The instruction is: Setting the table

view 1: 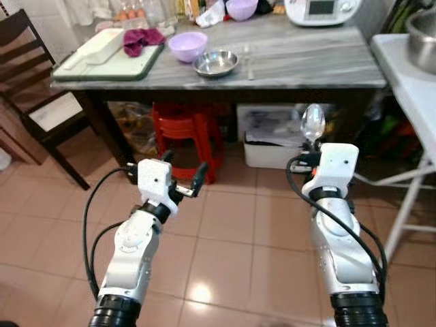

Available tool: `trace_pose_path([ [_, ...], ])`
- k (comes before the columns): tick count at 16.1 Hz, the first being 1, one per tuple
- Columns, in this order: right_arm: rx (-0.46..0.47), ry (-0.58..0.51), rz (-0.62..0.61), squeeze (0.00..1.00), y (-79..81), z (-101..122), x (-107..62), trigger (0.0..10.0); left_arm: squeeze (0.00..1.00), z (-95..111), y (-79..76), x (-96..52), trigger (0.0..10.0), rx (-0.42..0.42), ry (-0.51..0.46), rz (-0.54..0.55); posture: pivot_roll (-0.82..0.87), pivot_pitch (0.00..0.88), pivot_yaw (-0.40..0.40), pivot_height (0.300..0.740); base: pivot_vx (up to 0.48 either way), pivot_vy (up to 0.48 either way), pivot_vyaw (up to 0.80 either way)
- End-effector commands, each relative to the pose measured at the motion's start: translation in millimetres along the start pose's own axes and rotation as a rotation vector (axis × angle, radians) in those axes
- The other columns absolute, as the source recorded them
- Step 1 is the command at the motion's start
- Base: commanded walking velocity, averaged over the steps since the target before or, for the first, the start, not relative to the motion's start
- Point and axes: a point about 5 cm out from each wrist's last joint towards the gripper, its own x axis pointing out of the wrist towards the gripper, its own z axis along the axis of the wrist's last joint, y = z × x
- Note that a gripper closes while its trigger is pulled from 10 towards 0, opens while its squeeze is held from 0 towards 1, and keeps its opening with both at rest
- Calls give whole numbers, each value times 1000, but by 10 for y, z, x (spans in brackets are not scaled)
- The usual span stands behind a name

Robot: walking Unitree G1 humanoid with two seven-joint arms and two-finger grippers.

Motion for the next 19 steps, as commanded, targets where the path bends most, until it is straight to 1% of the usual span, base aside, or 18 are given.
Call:
trace_pose_path([
  [1, 1, -12, -9, 0, -29, 19, -2, 10000, 0, 22, -36, 12, 10000, -1, -5, -12, -132, 107, 106, 740, 480, 0, 431],
  [2, 1, -12, -10, 0, -28, 19, 0, 10000, 0, 24, -37, 14, 10000, -1, -6, -13, -132, 106, 106, 740, 480, 0, 431],
  [5, 3, -11, -9, 0, -21, 17, 0, 10000, 0, 13, -50, 13, 10000, -3, -3, -20, -131, 105, 105, 740, 480, 0, 0],
  [7, 35, 6, -19, 0, -29, -1, 2, 10000, 0, 3, -70, 6, 10000, -6, -1, -26, -132, 105, 104, 740, 480, 0, 0],
  [11, 33, 0, -15, 0, -27, 13, 14, 10000, 0, 1, -79, 9, 10000, -9, 0, -28, -132, 104, 100, 740, 480, 0, -794],
  [14, 37, 1, -13, 0, -15, 11, 16, 10000, 0, -1, -81, 5, 10000, -12, 1, -29, -131, 105, 100, 740, 480, 0, -450],
  [15, 38, 2, -12, 0, -13, 10, 15, 10000, 0, -3, -82, 3, 10000, -12, 1, -29, -131, 105, 100, 740, 480, 0, 0],
  [19, 34, 5, -8, 0, -6, 4, 13, 10000, 0, -30, -90, -33, 10000, -20, 16, -40, -133, 109, 100, 740, 338, 0, -628],
])
